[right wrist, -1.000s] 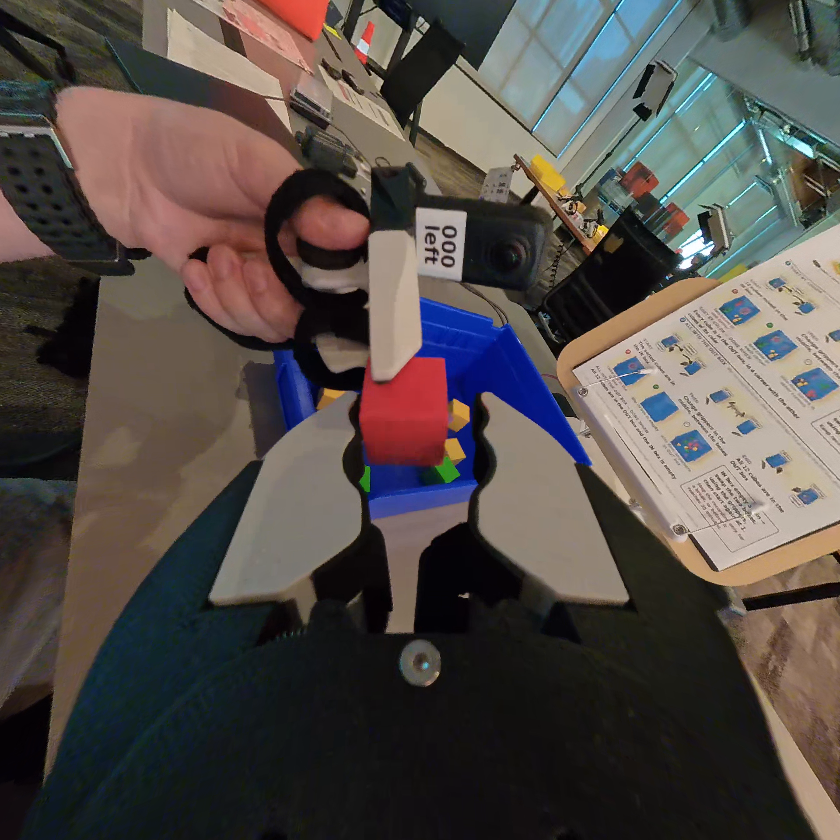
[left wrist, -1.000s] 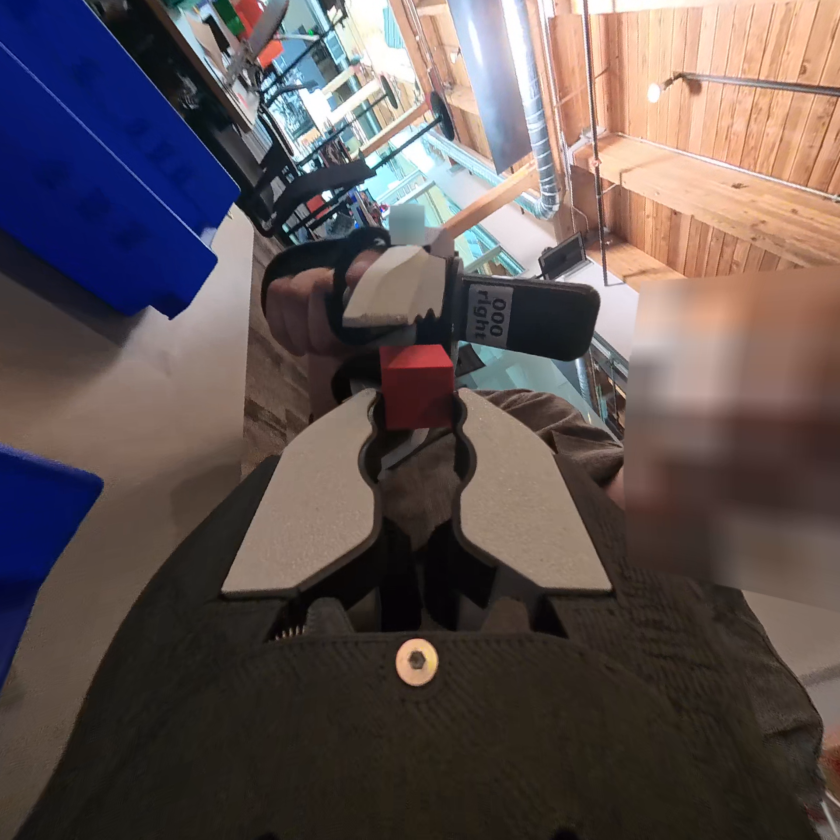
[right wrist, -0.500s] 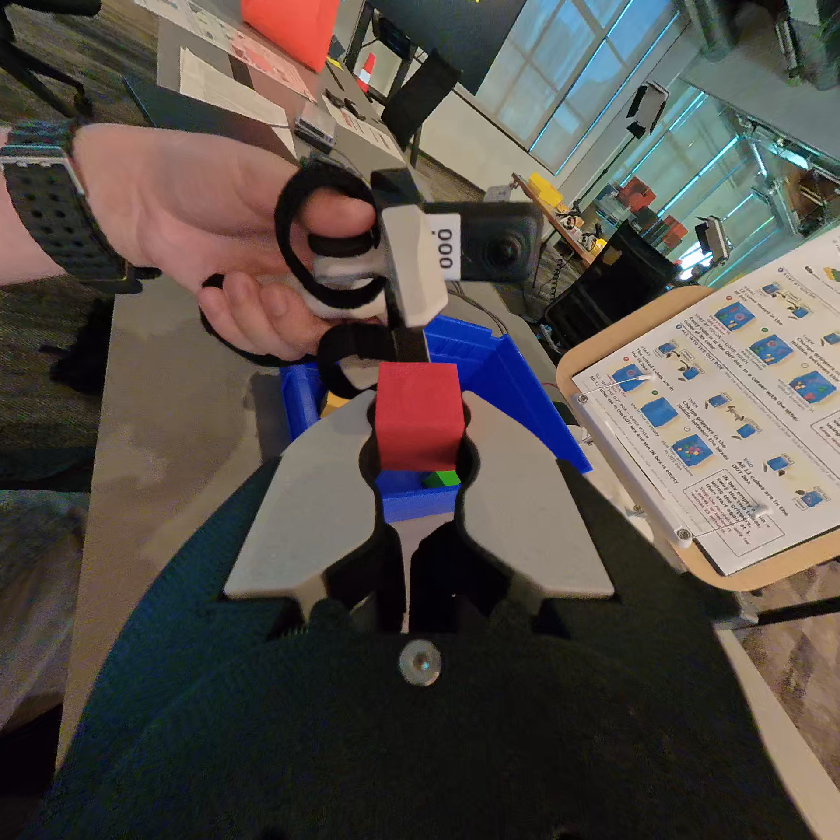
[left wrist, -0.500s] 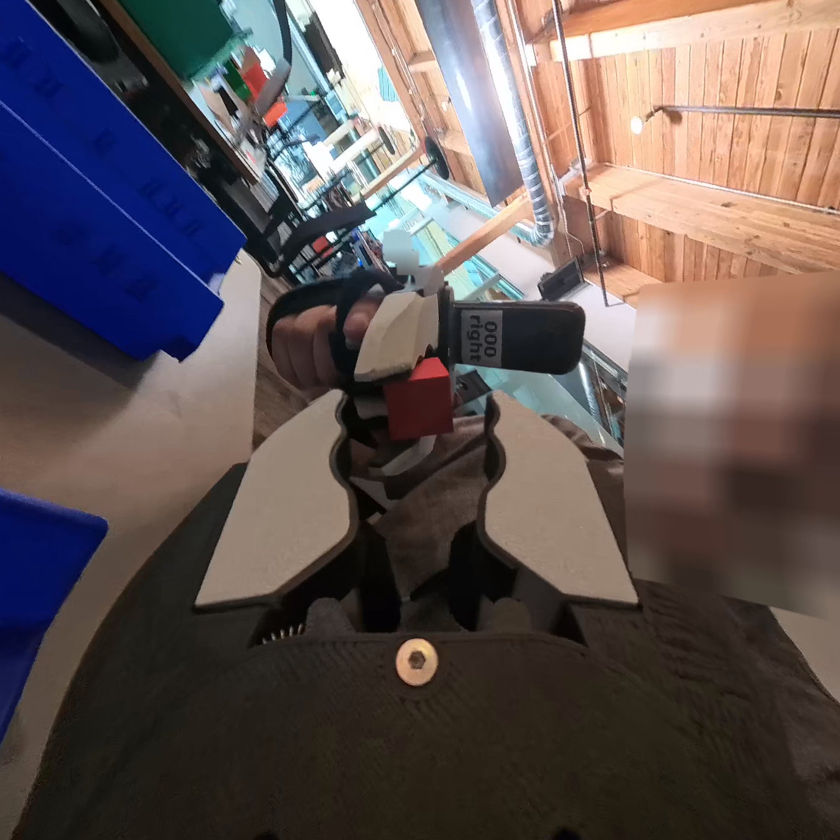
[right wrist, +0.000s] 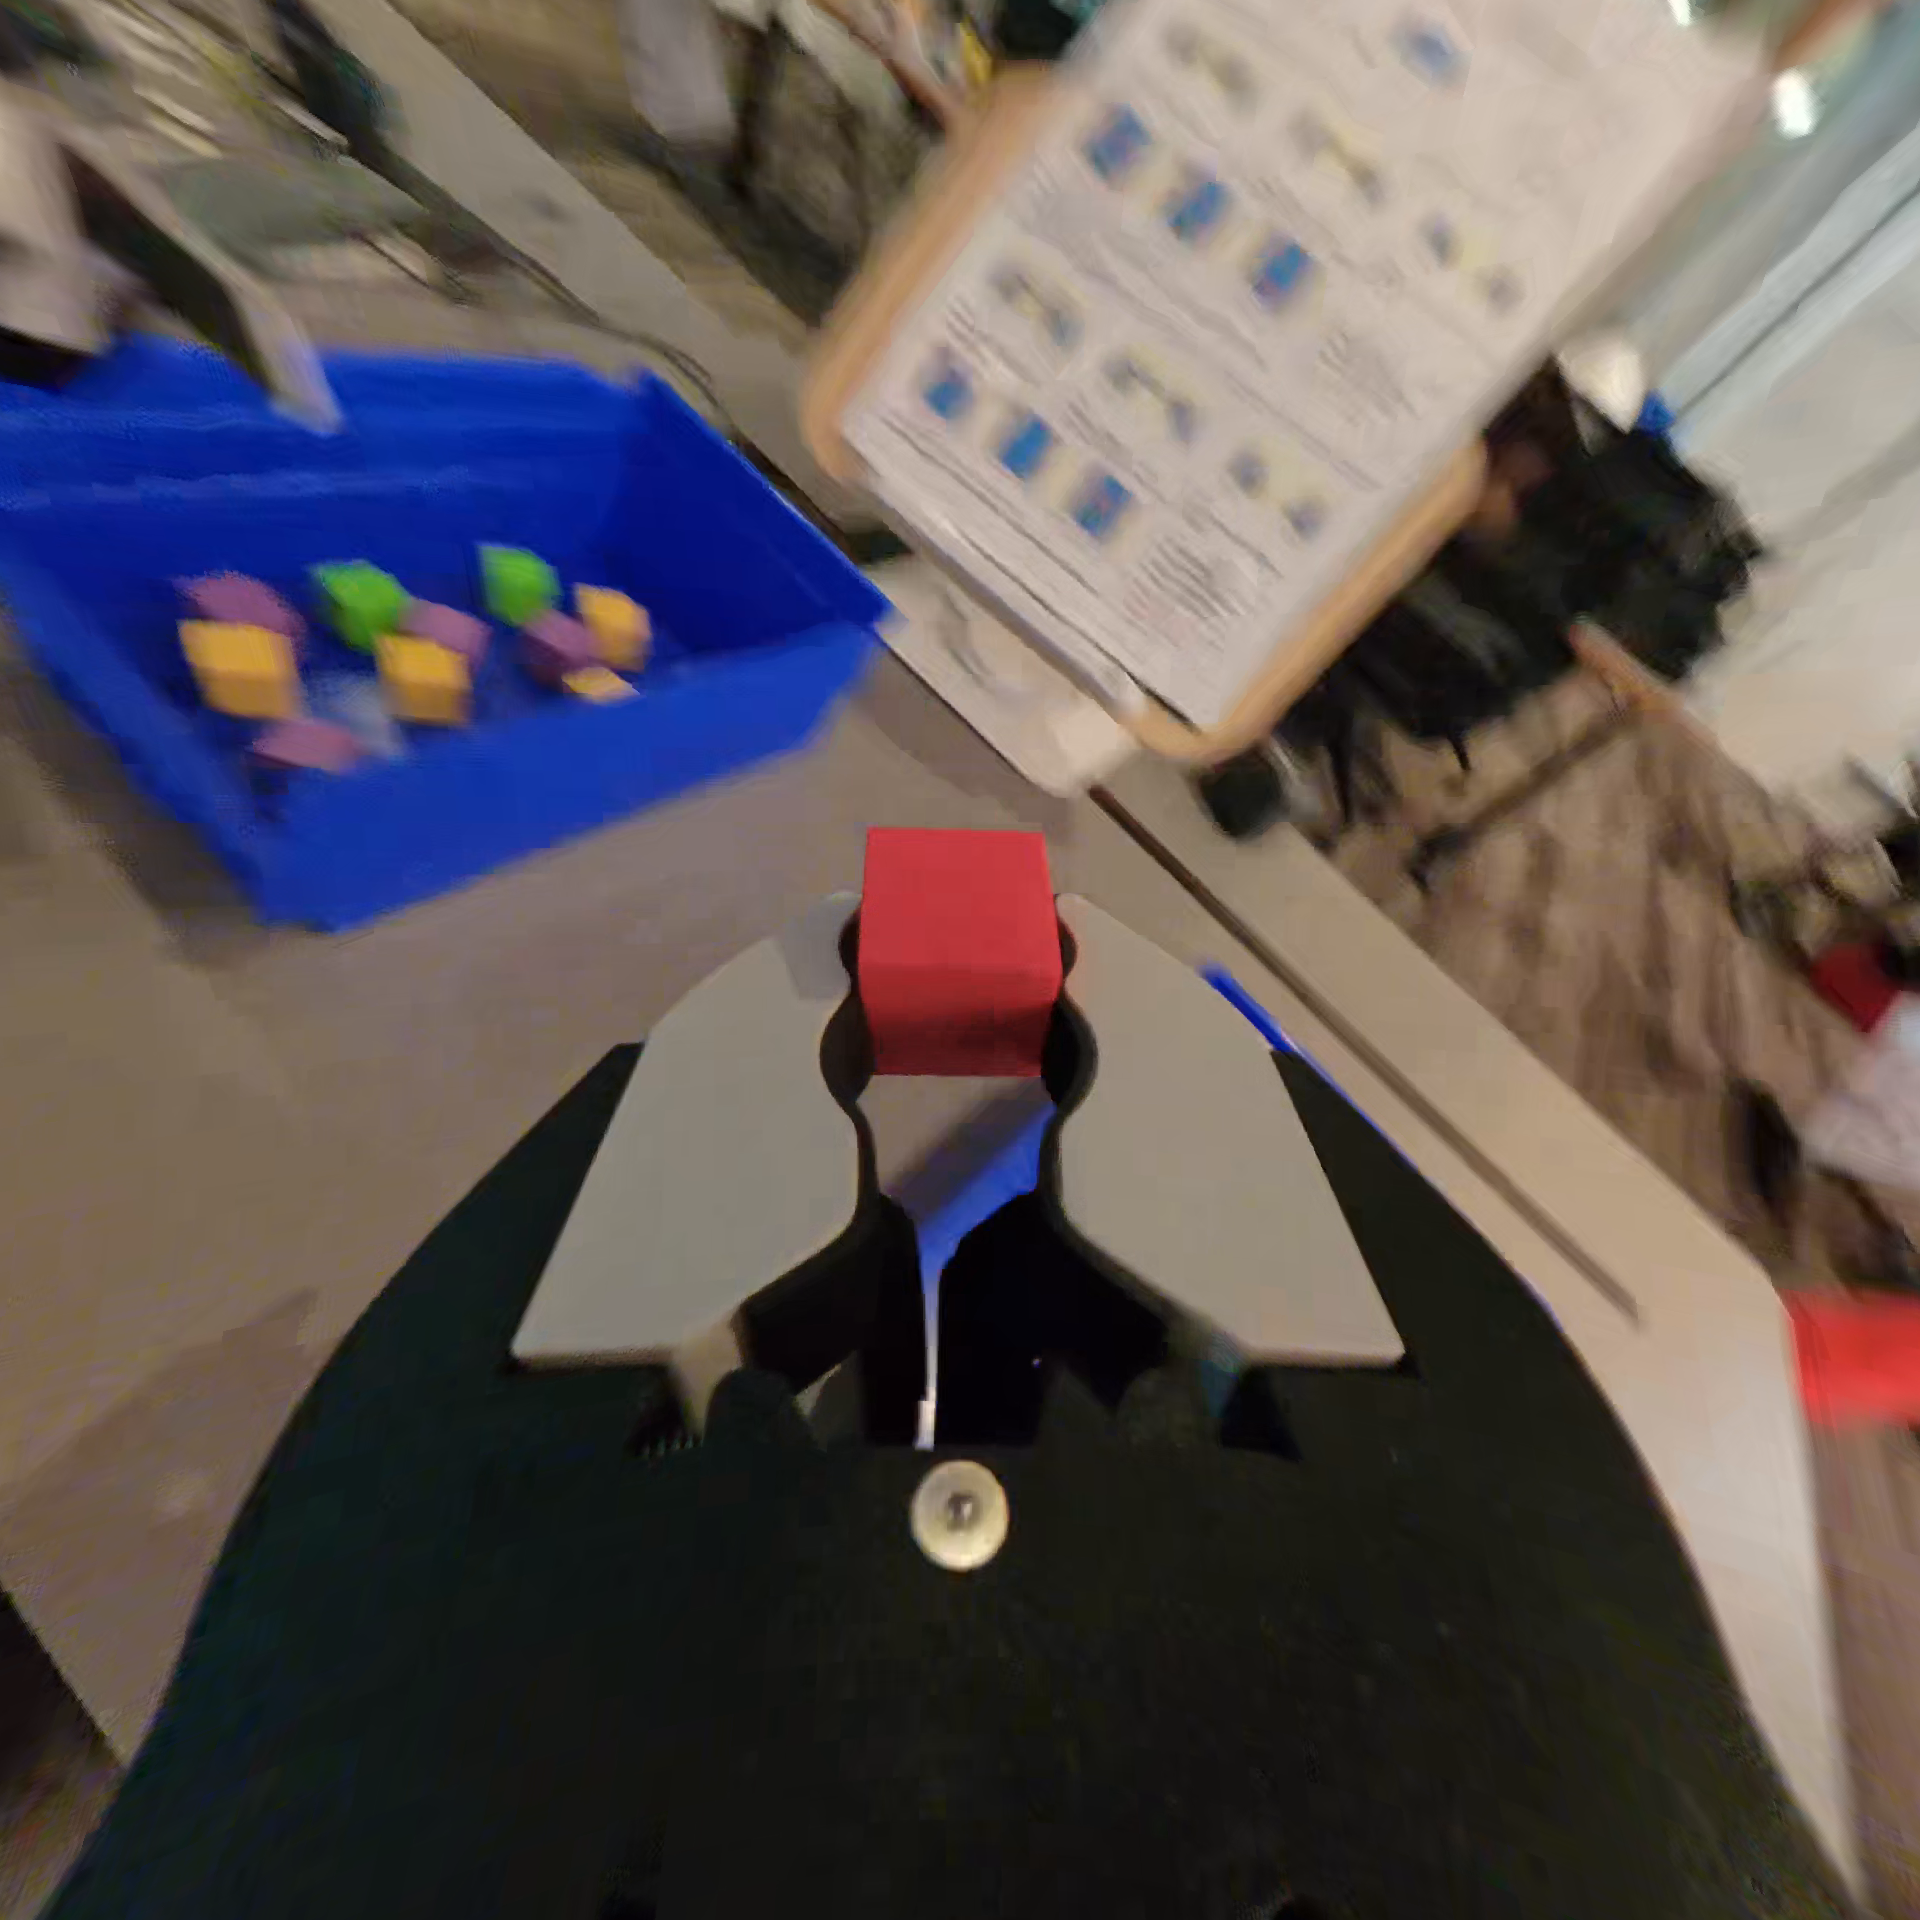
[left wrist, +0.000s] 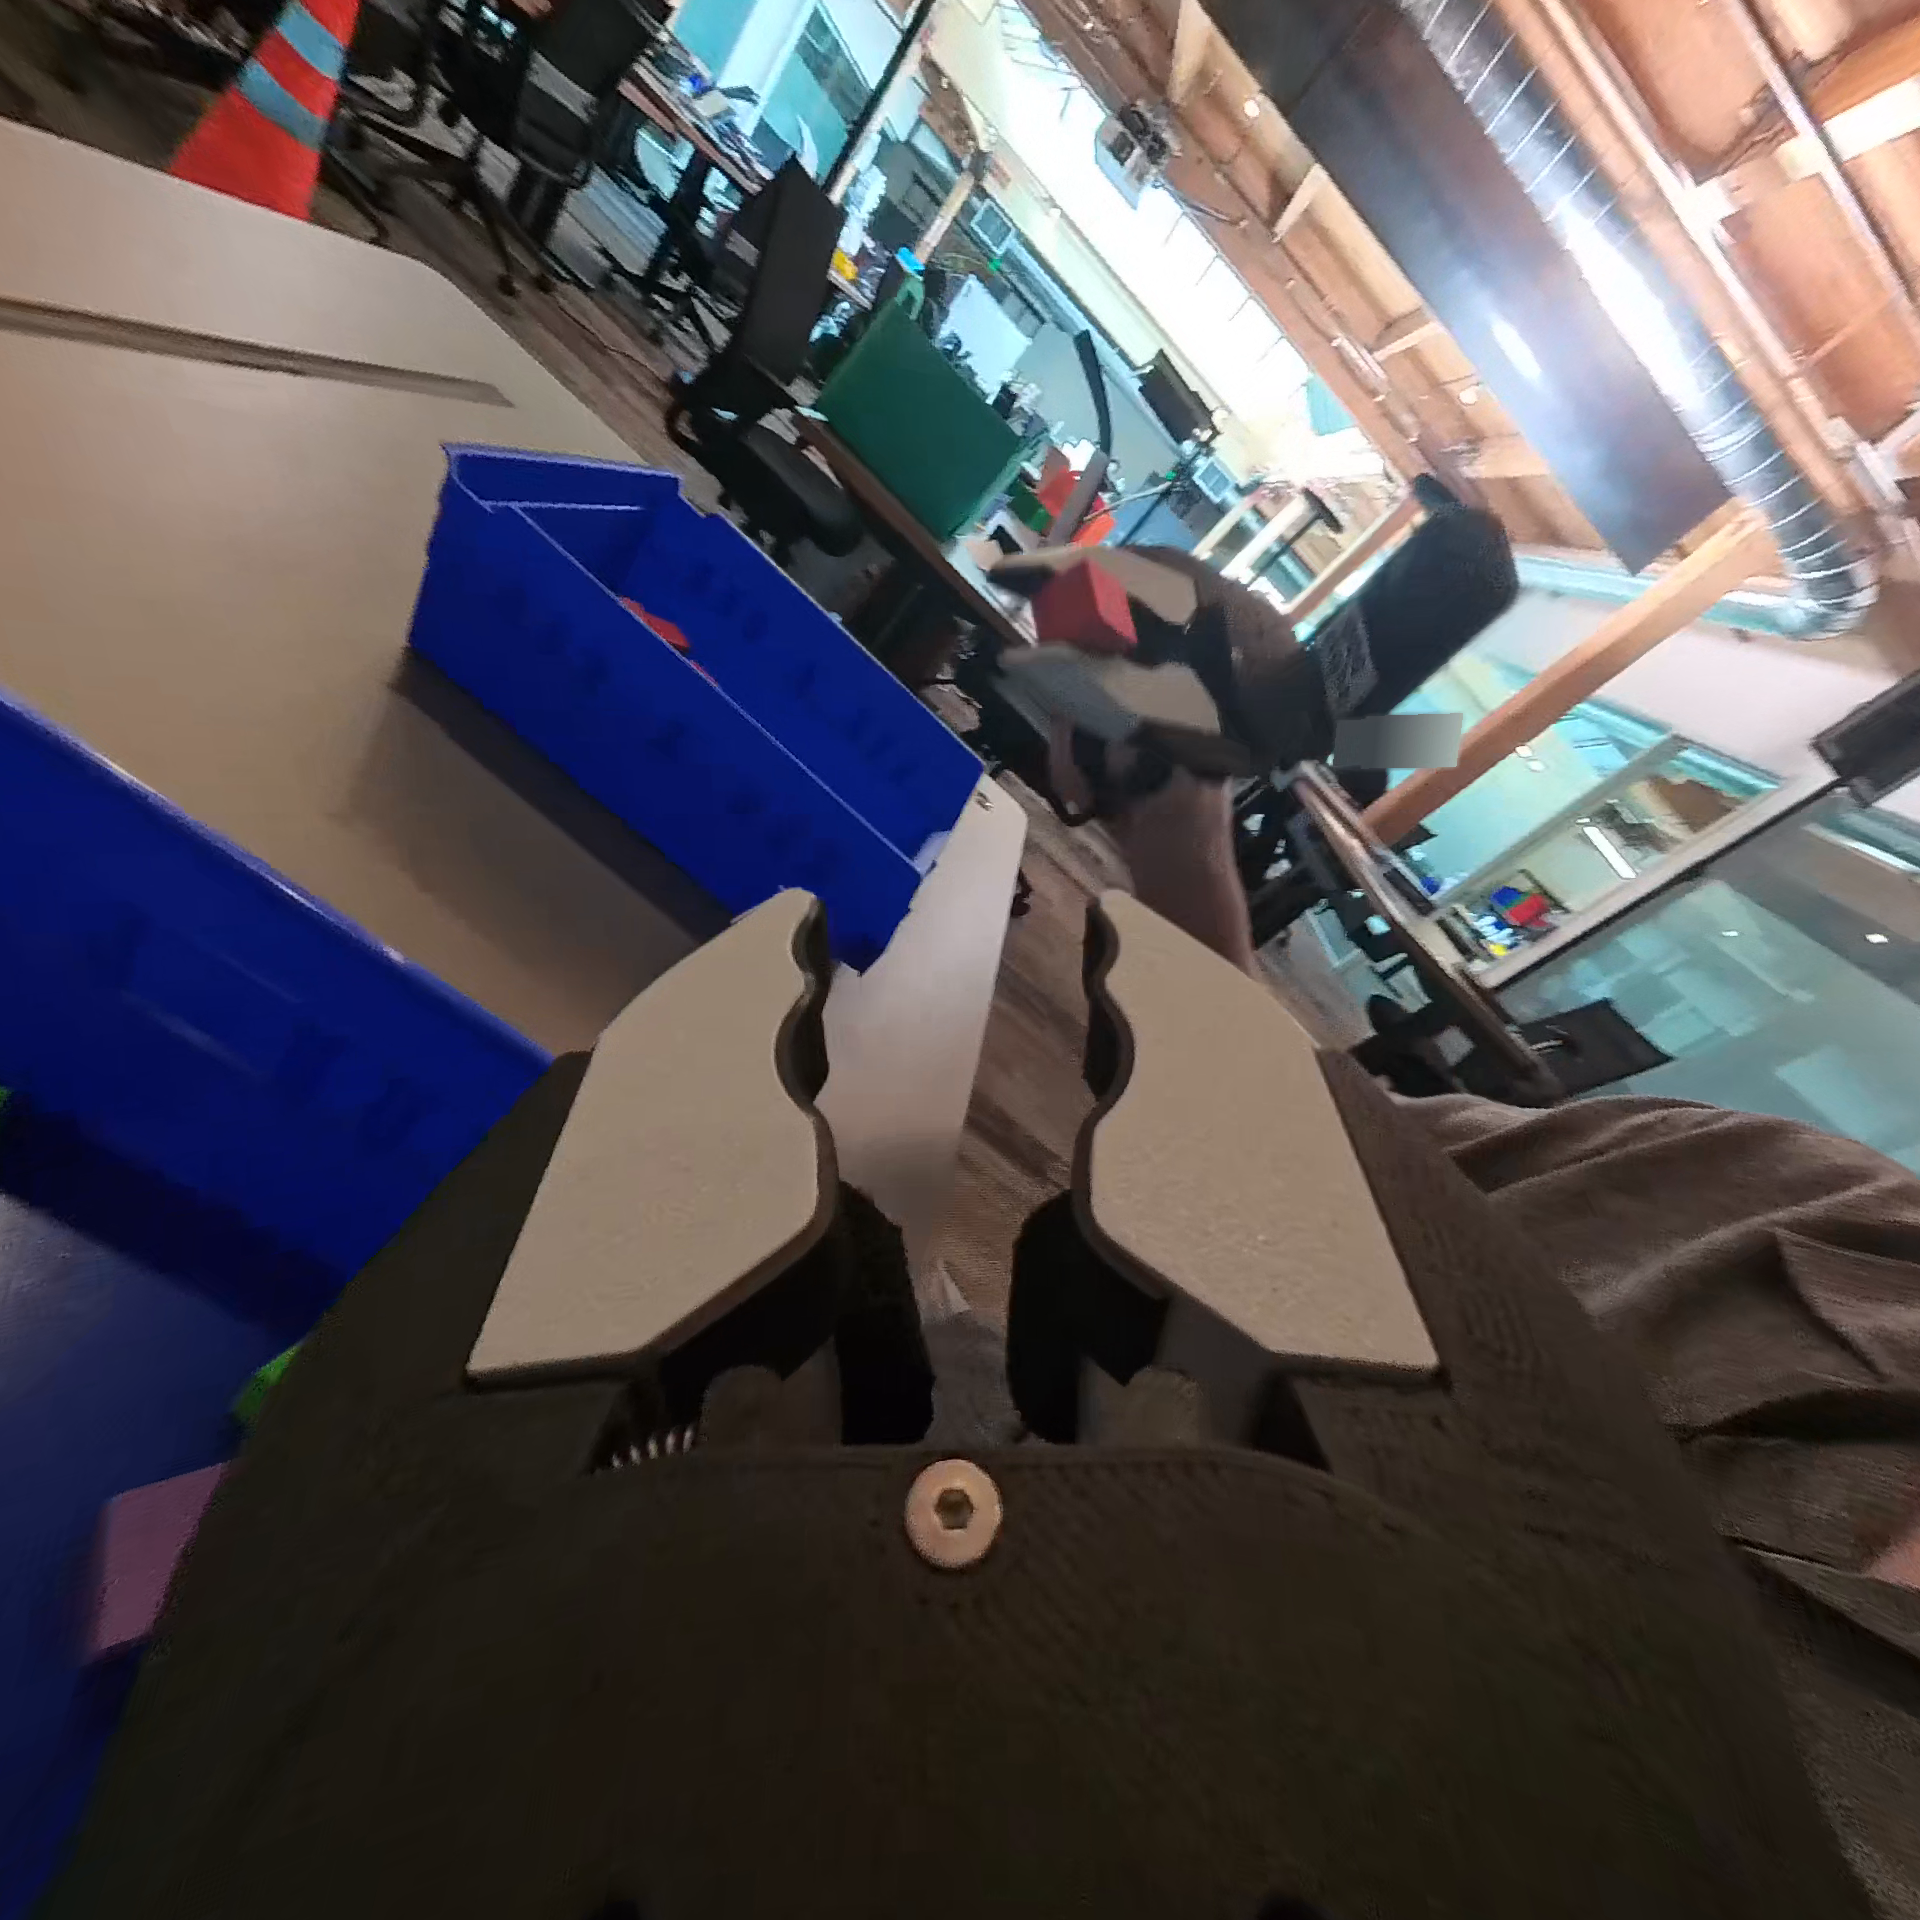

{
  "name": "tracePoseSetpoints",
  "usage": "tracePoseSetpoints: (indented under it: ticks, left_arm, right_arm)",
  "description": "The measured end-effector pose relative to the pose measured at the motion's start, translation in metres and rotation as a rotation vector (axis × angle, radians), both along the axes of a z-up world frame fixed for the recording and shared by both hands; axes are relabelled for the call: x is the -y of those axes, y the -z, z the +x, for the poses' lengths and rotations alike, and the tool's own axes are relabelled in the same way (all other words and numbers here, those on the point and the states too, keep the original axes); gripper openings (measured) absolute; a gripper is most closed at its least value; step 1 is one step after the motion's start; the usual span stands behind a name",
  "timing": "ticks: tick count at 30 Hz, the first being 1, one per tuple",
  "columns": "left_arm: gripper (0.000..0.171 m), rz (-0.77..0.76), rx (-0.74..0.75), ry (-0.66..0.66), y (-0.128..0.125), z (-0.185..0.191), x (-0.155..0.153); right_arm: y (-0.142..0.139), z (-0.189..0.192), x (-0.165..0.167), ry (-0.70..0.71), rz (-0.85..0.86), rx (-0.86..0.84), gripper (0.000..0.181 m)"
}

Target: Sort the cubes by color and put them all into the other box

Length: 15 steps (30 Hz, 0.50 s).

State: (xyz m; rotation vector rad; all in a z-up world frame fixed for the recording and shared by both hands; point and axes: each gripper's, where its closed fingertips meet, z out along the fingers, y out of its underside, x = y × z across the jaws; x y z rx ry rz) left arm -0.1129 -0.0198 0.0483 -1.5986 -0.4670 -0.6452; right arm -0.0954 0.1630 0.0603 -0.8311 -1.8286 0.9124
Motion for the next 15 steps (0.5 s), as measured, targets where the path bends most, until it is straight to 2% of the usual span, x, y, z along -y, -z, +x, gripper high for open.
tracePoseSetpoints:
  ticks: [2, 4, 7, 9, 11, 15]
  left_arm:
    - [0.046, -0.005, -0.032, -0.018, -0.002, -0.001, 0.0]
    - [0.045, -0.011, -0.059, -0.029, -0.005, -0.001, -0.001]
    - [0.045, -0.054, -0.116, -0.059, -0.003, -0.002, -0.002]
    - [0.045, -0.073, -0.153, -0.076, -0.004, -0.002, -0.001]
    - [0.045, -0.085, -0.182, -0.086, -0.006, -0.002, 0.0]
    - [0.044, -0.117, -0.217, -0.107, -0.005, -0.003, 0.003]
  right_arm:
    - [-0.002, 0.001, -0.06, 0.163, 0.0, 0.097, 0.029]
    - [0.005, 0.003, -0.105, 0.264, -0.064, 0.234, 0.029]
    - [0.041, 0.005, -0.156, 0.383, -0.07, 0.49, 0.03]
    - [0.076, 0.006, -0.174, 0.406, -0.064, 0.673, 0.03]
    - [0.109, 0.002, -0.176, 0.363, -0.105, 0.826, 0.03]
    - [0.148, -0.029, -0.187, 0.362, -0.092, 0.931, 0.031]
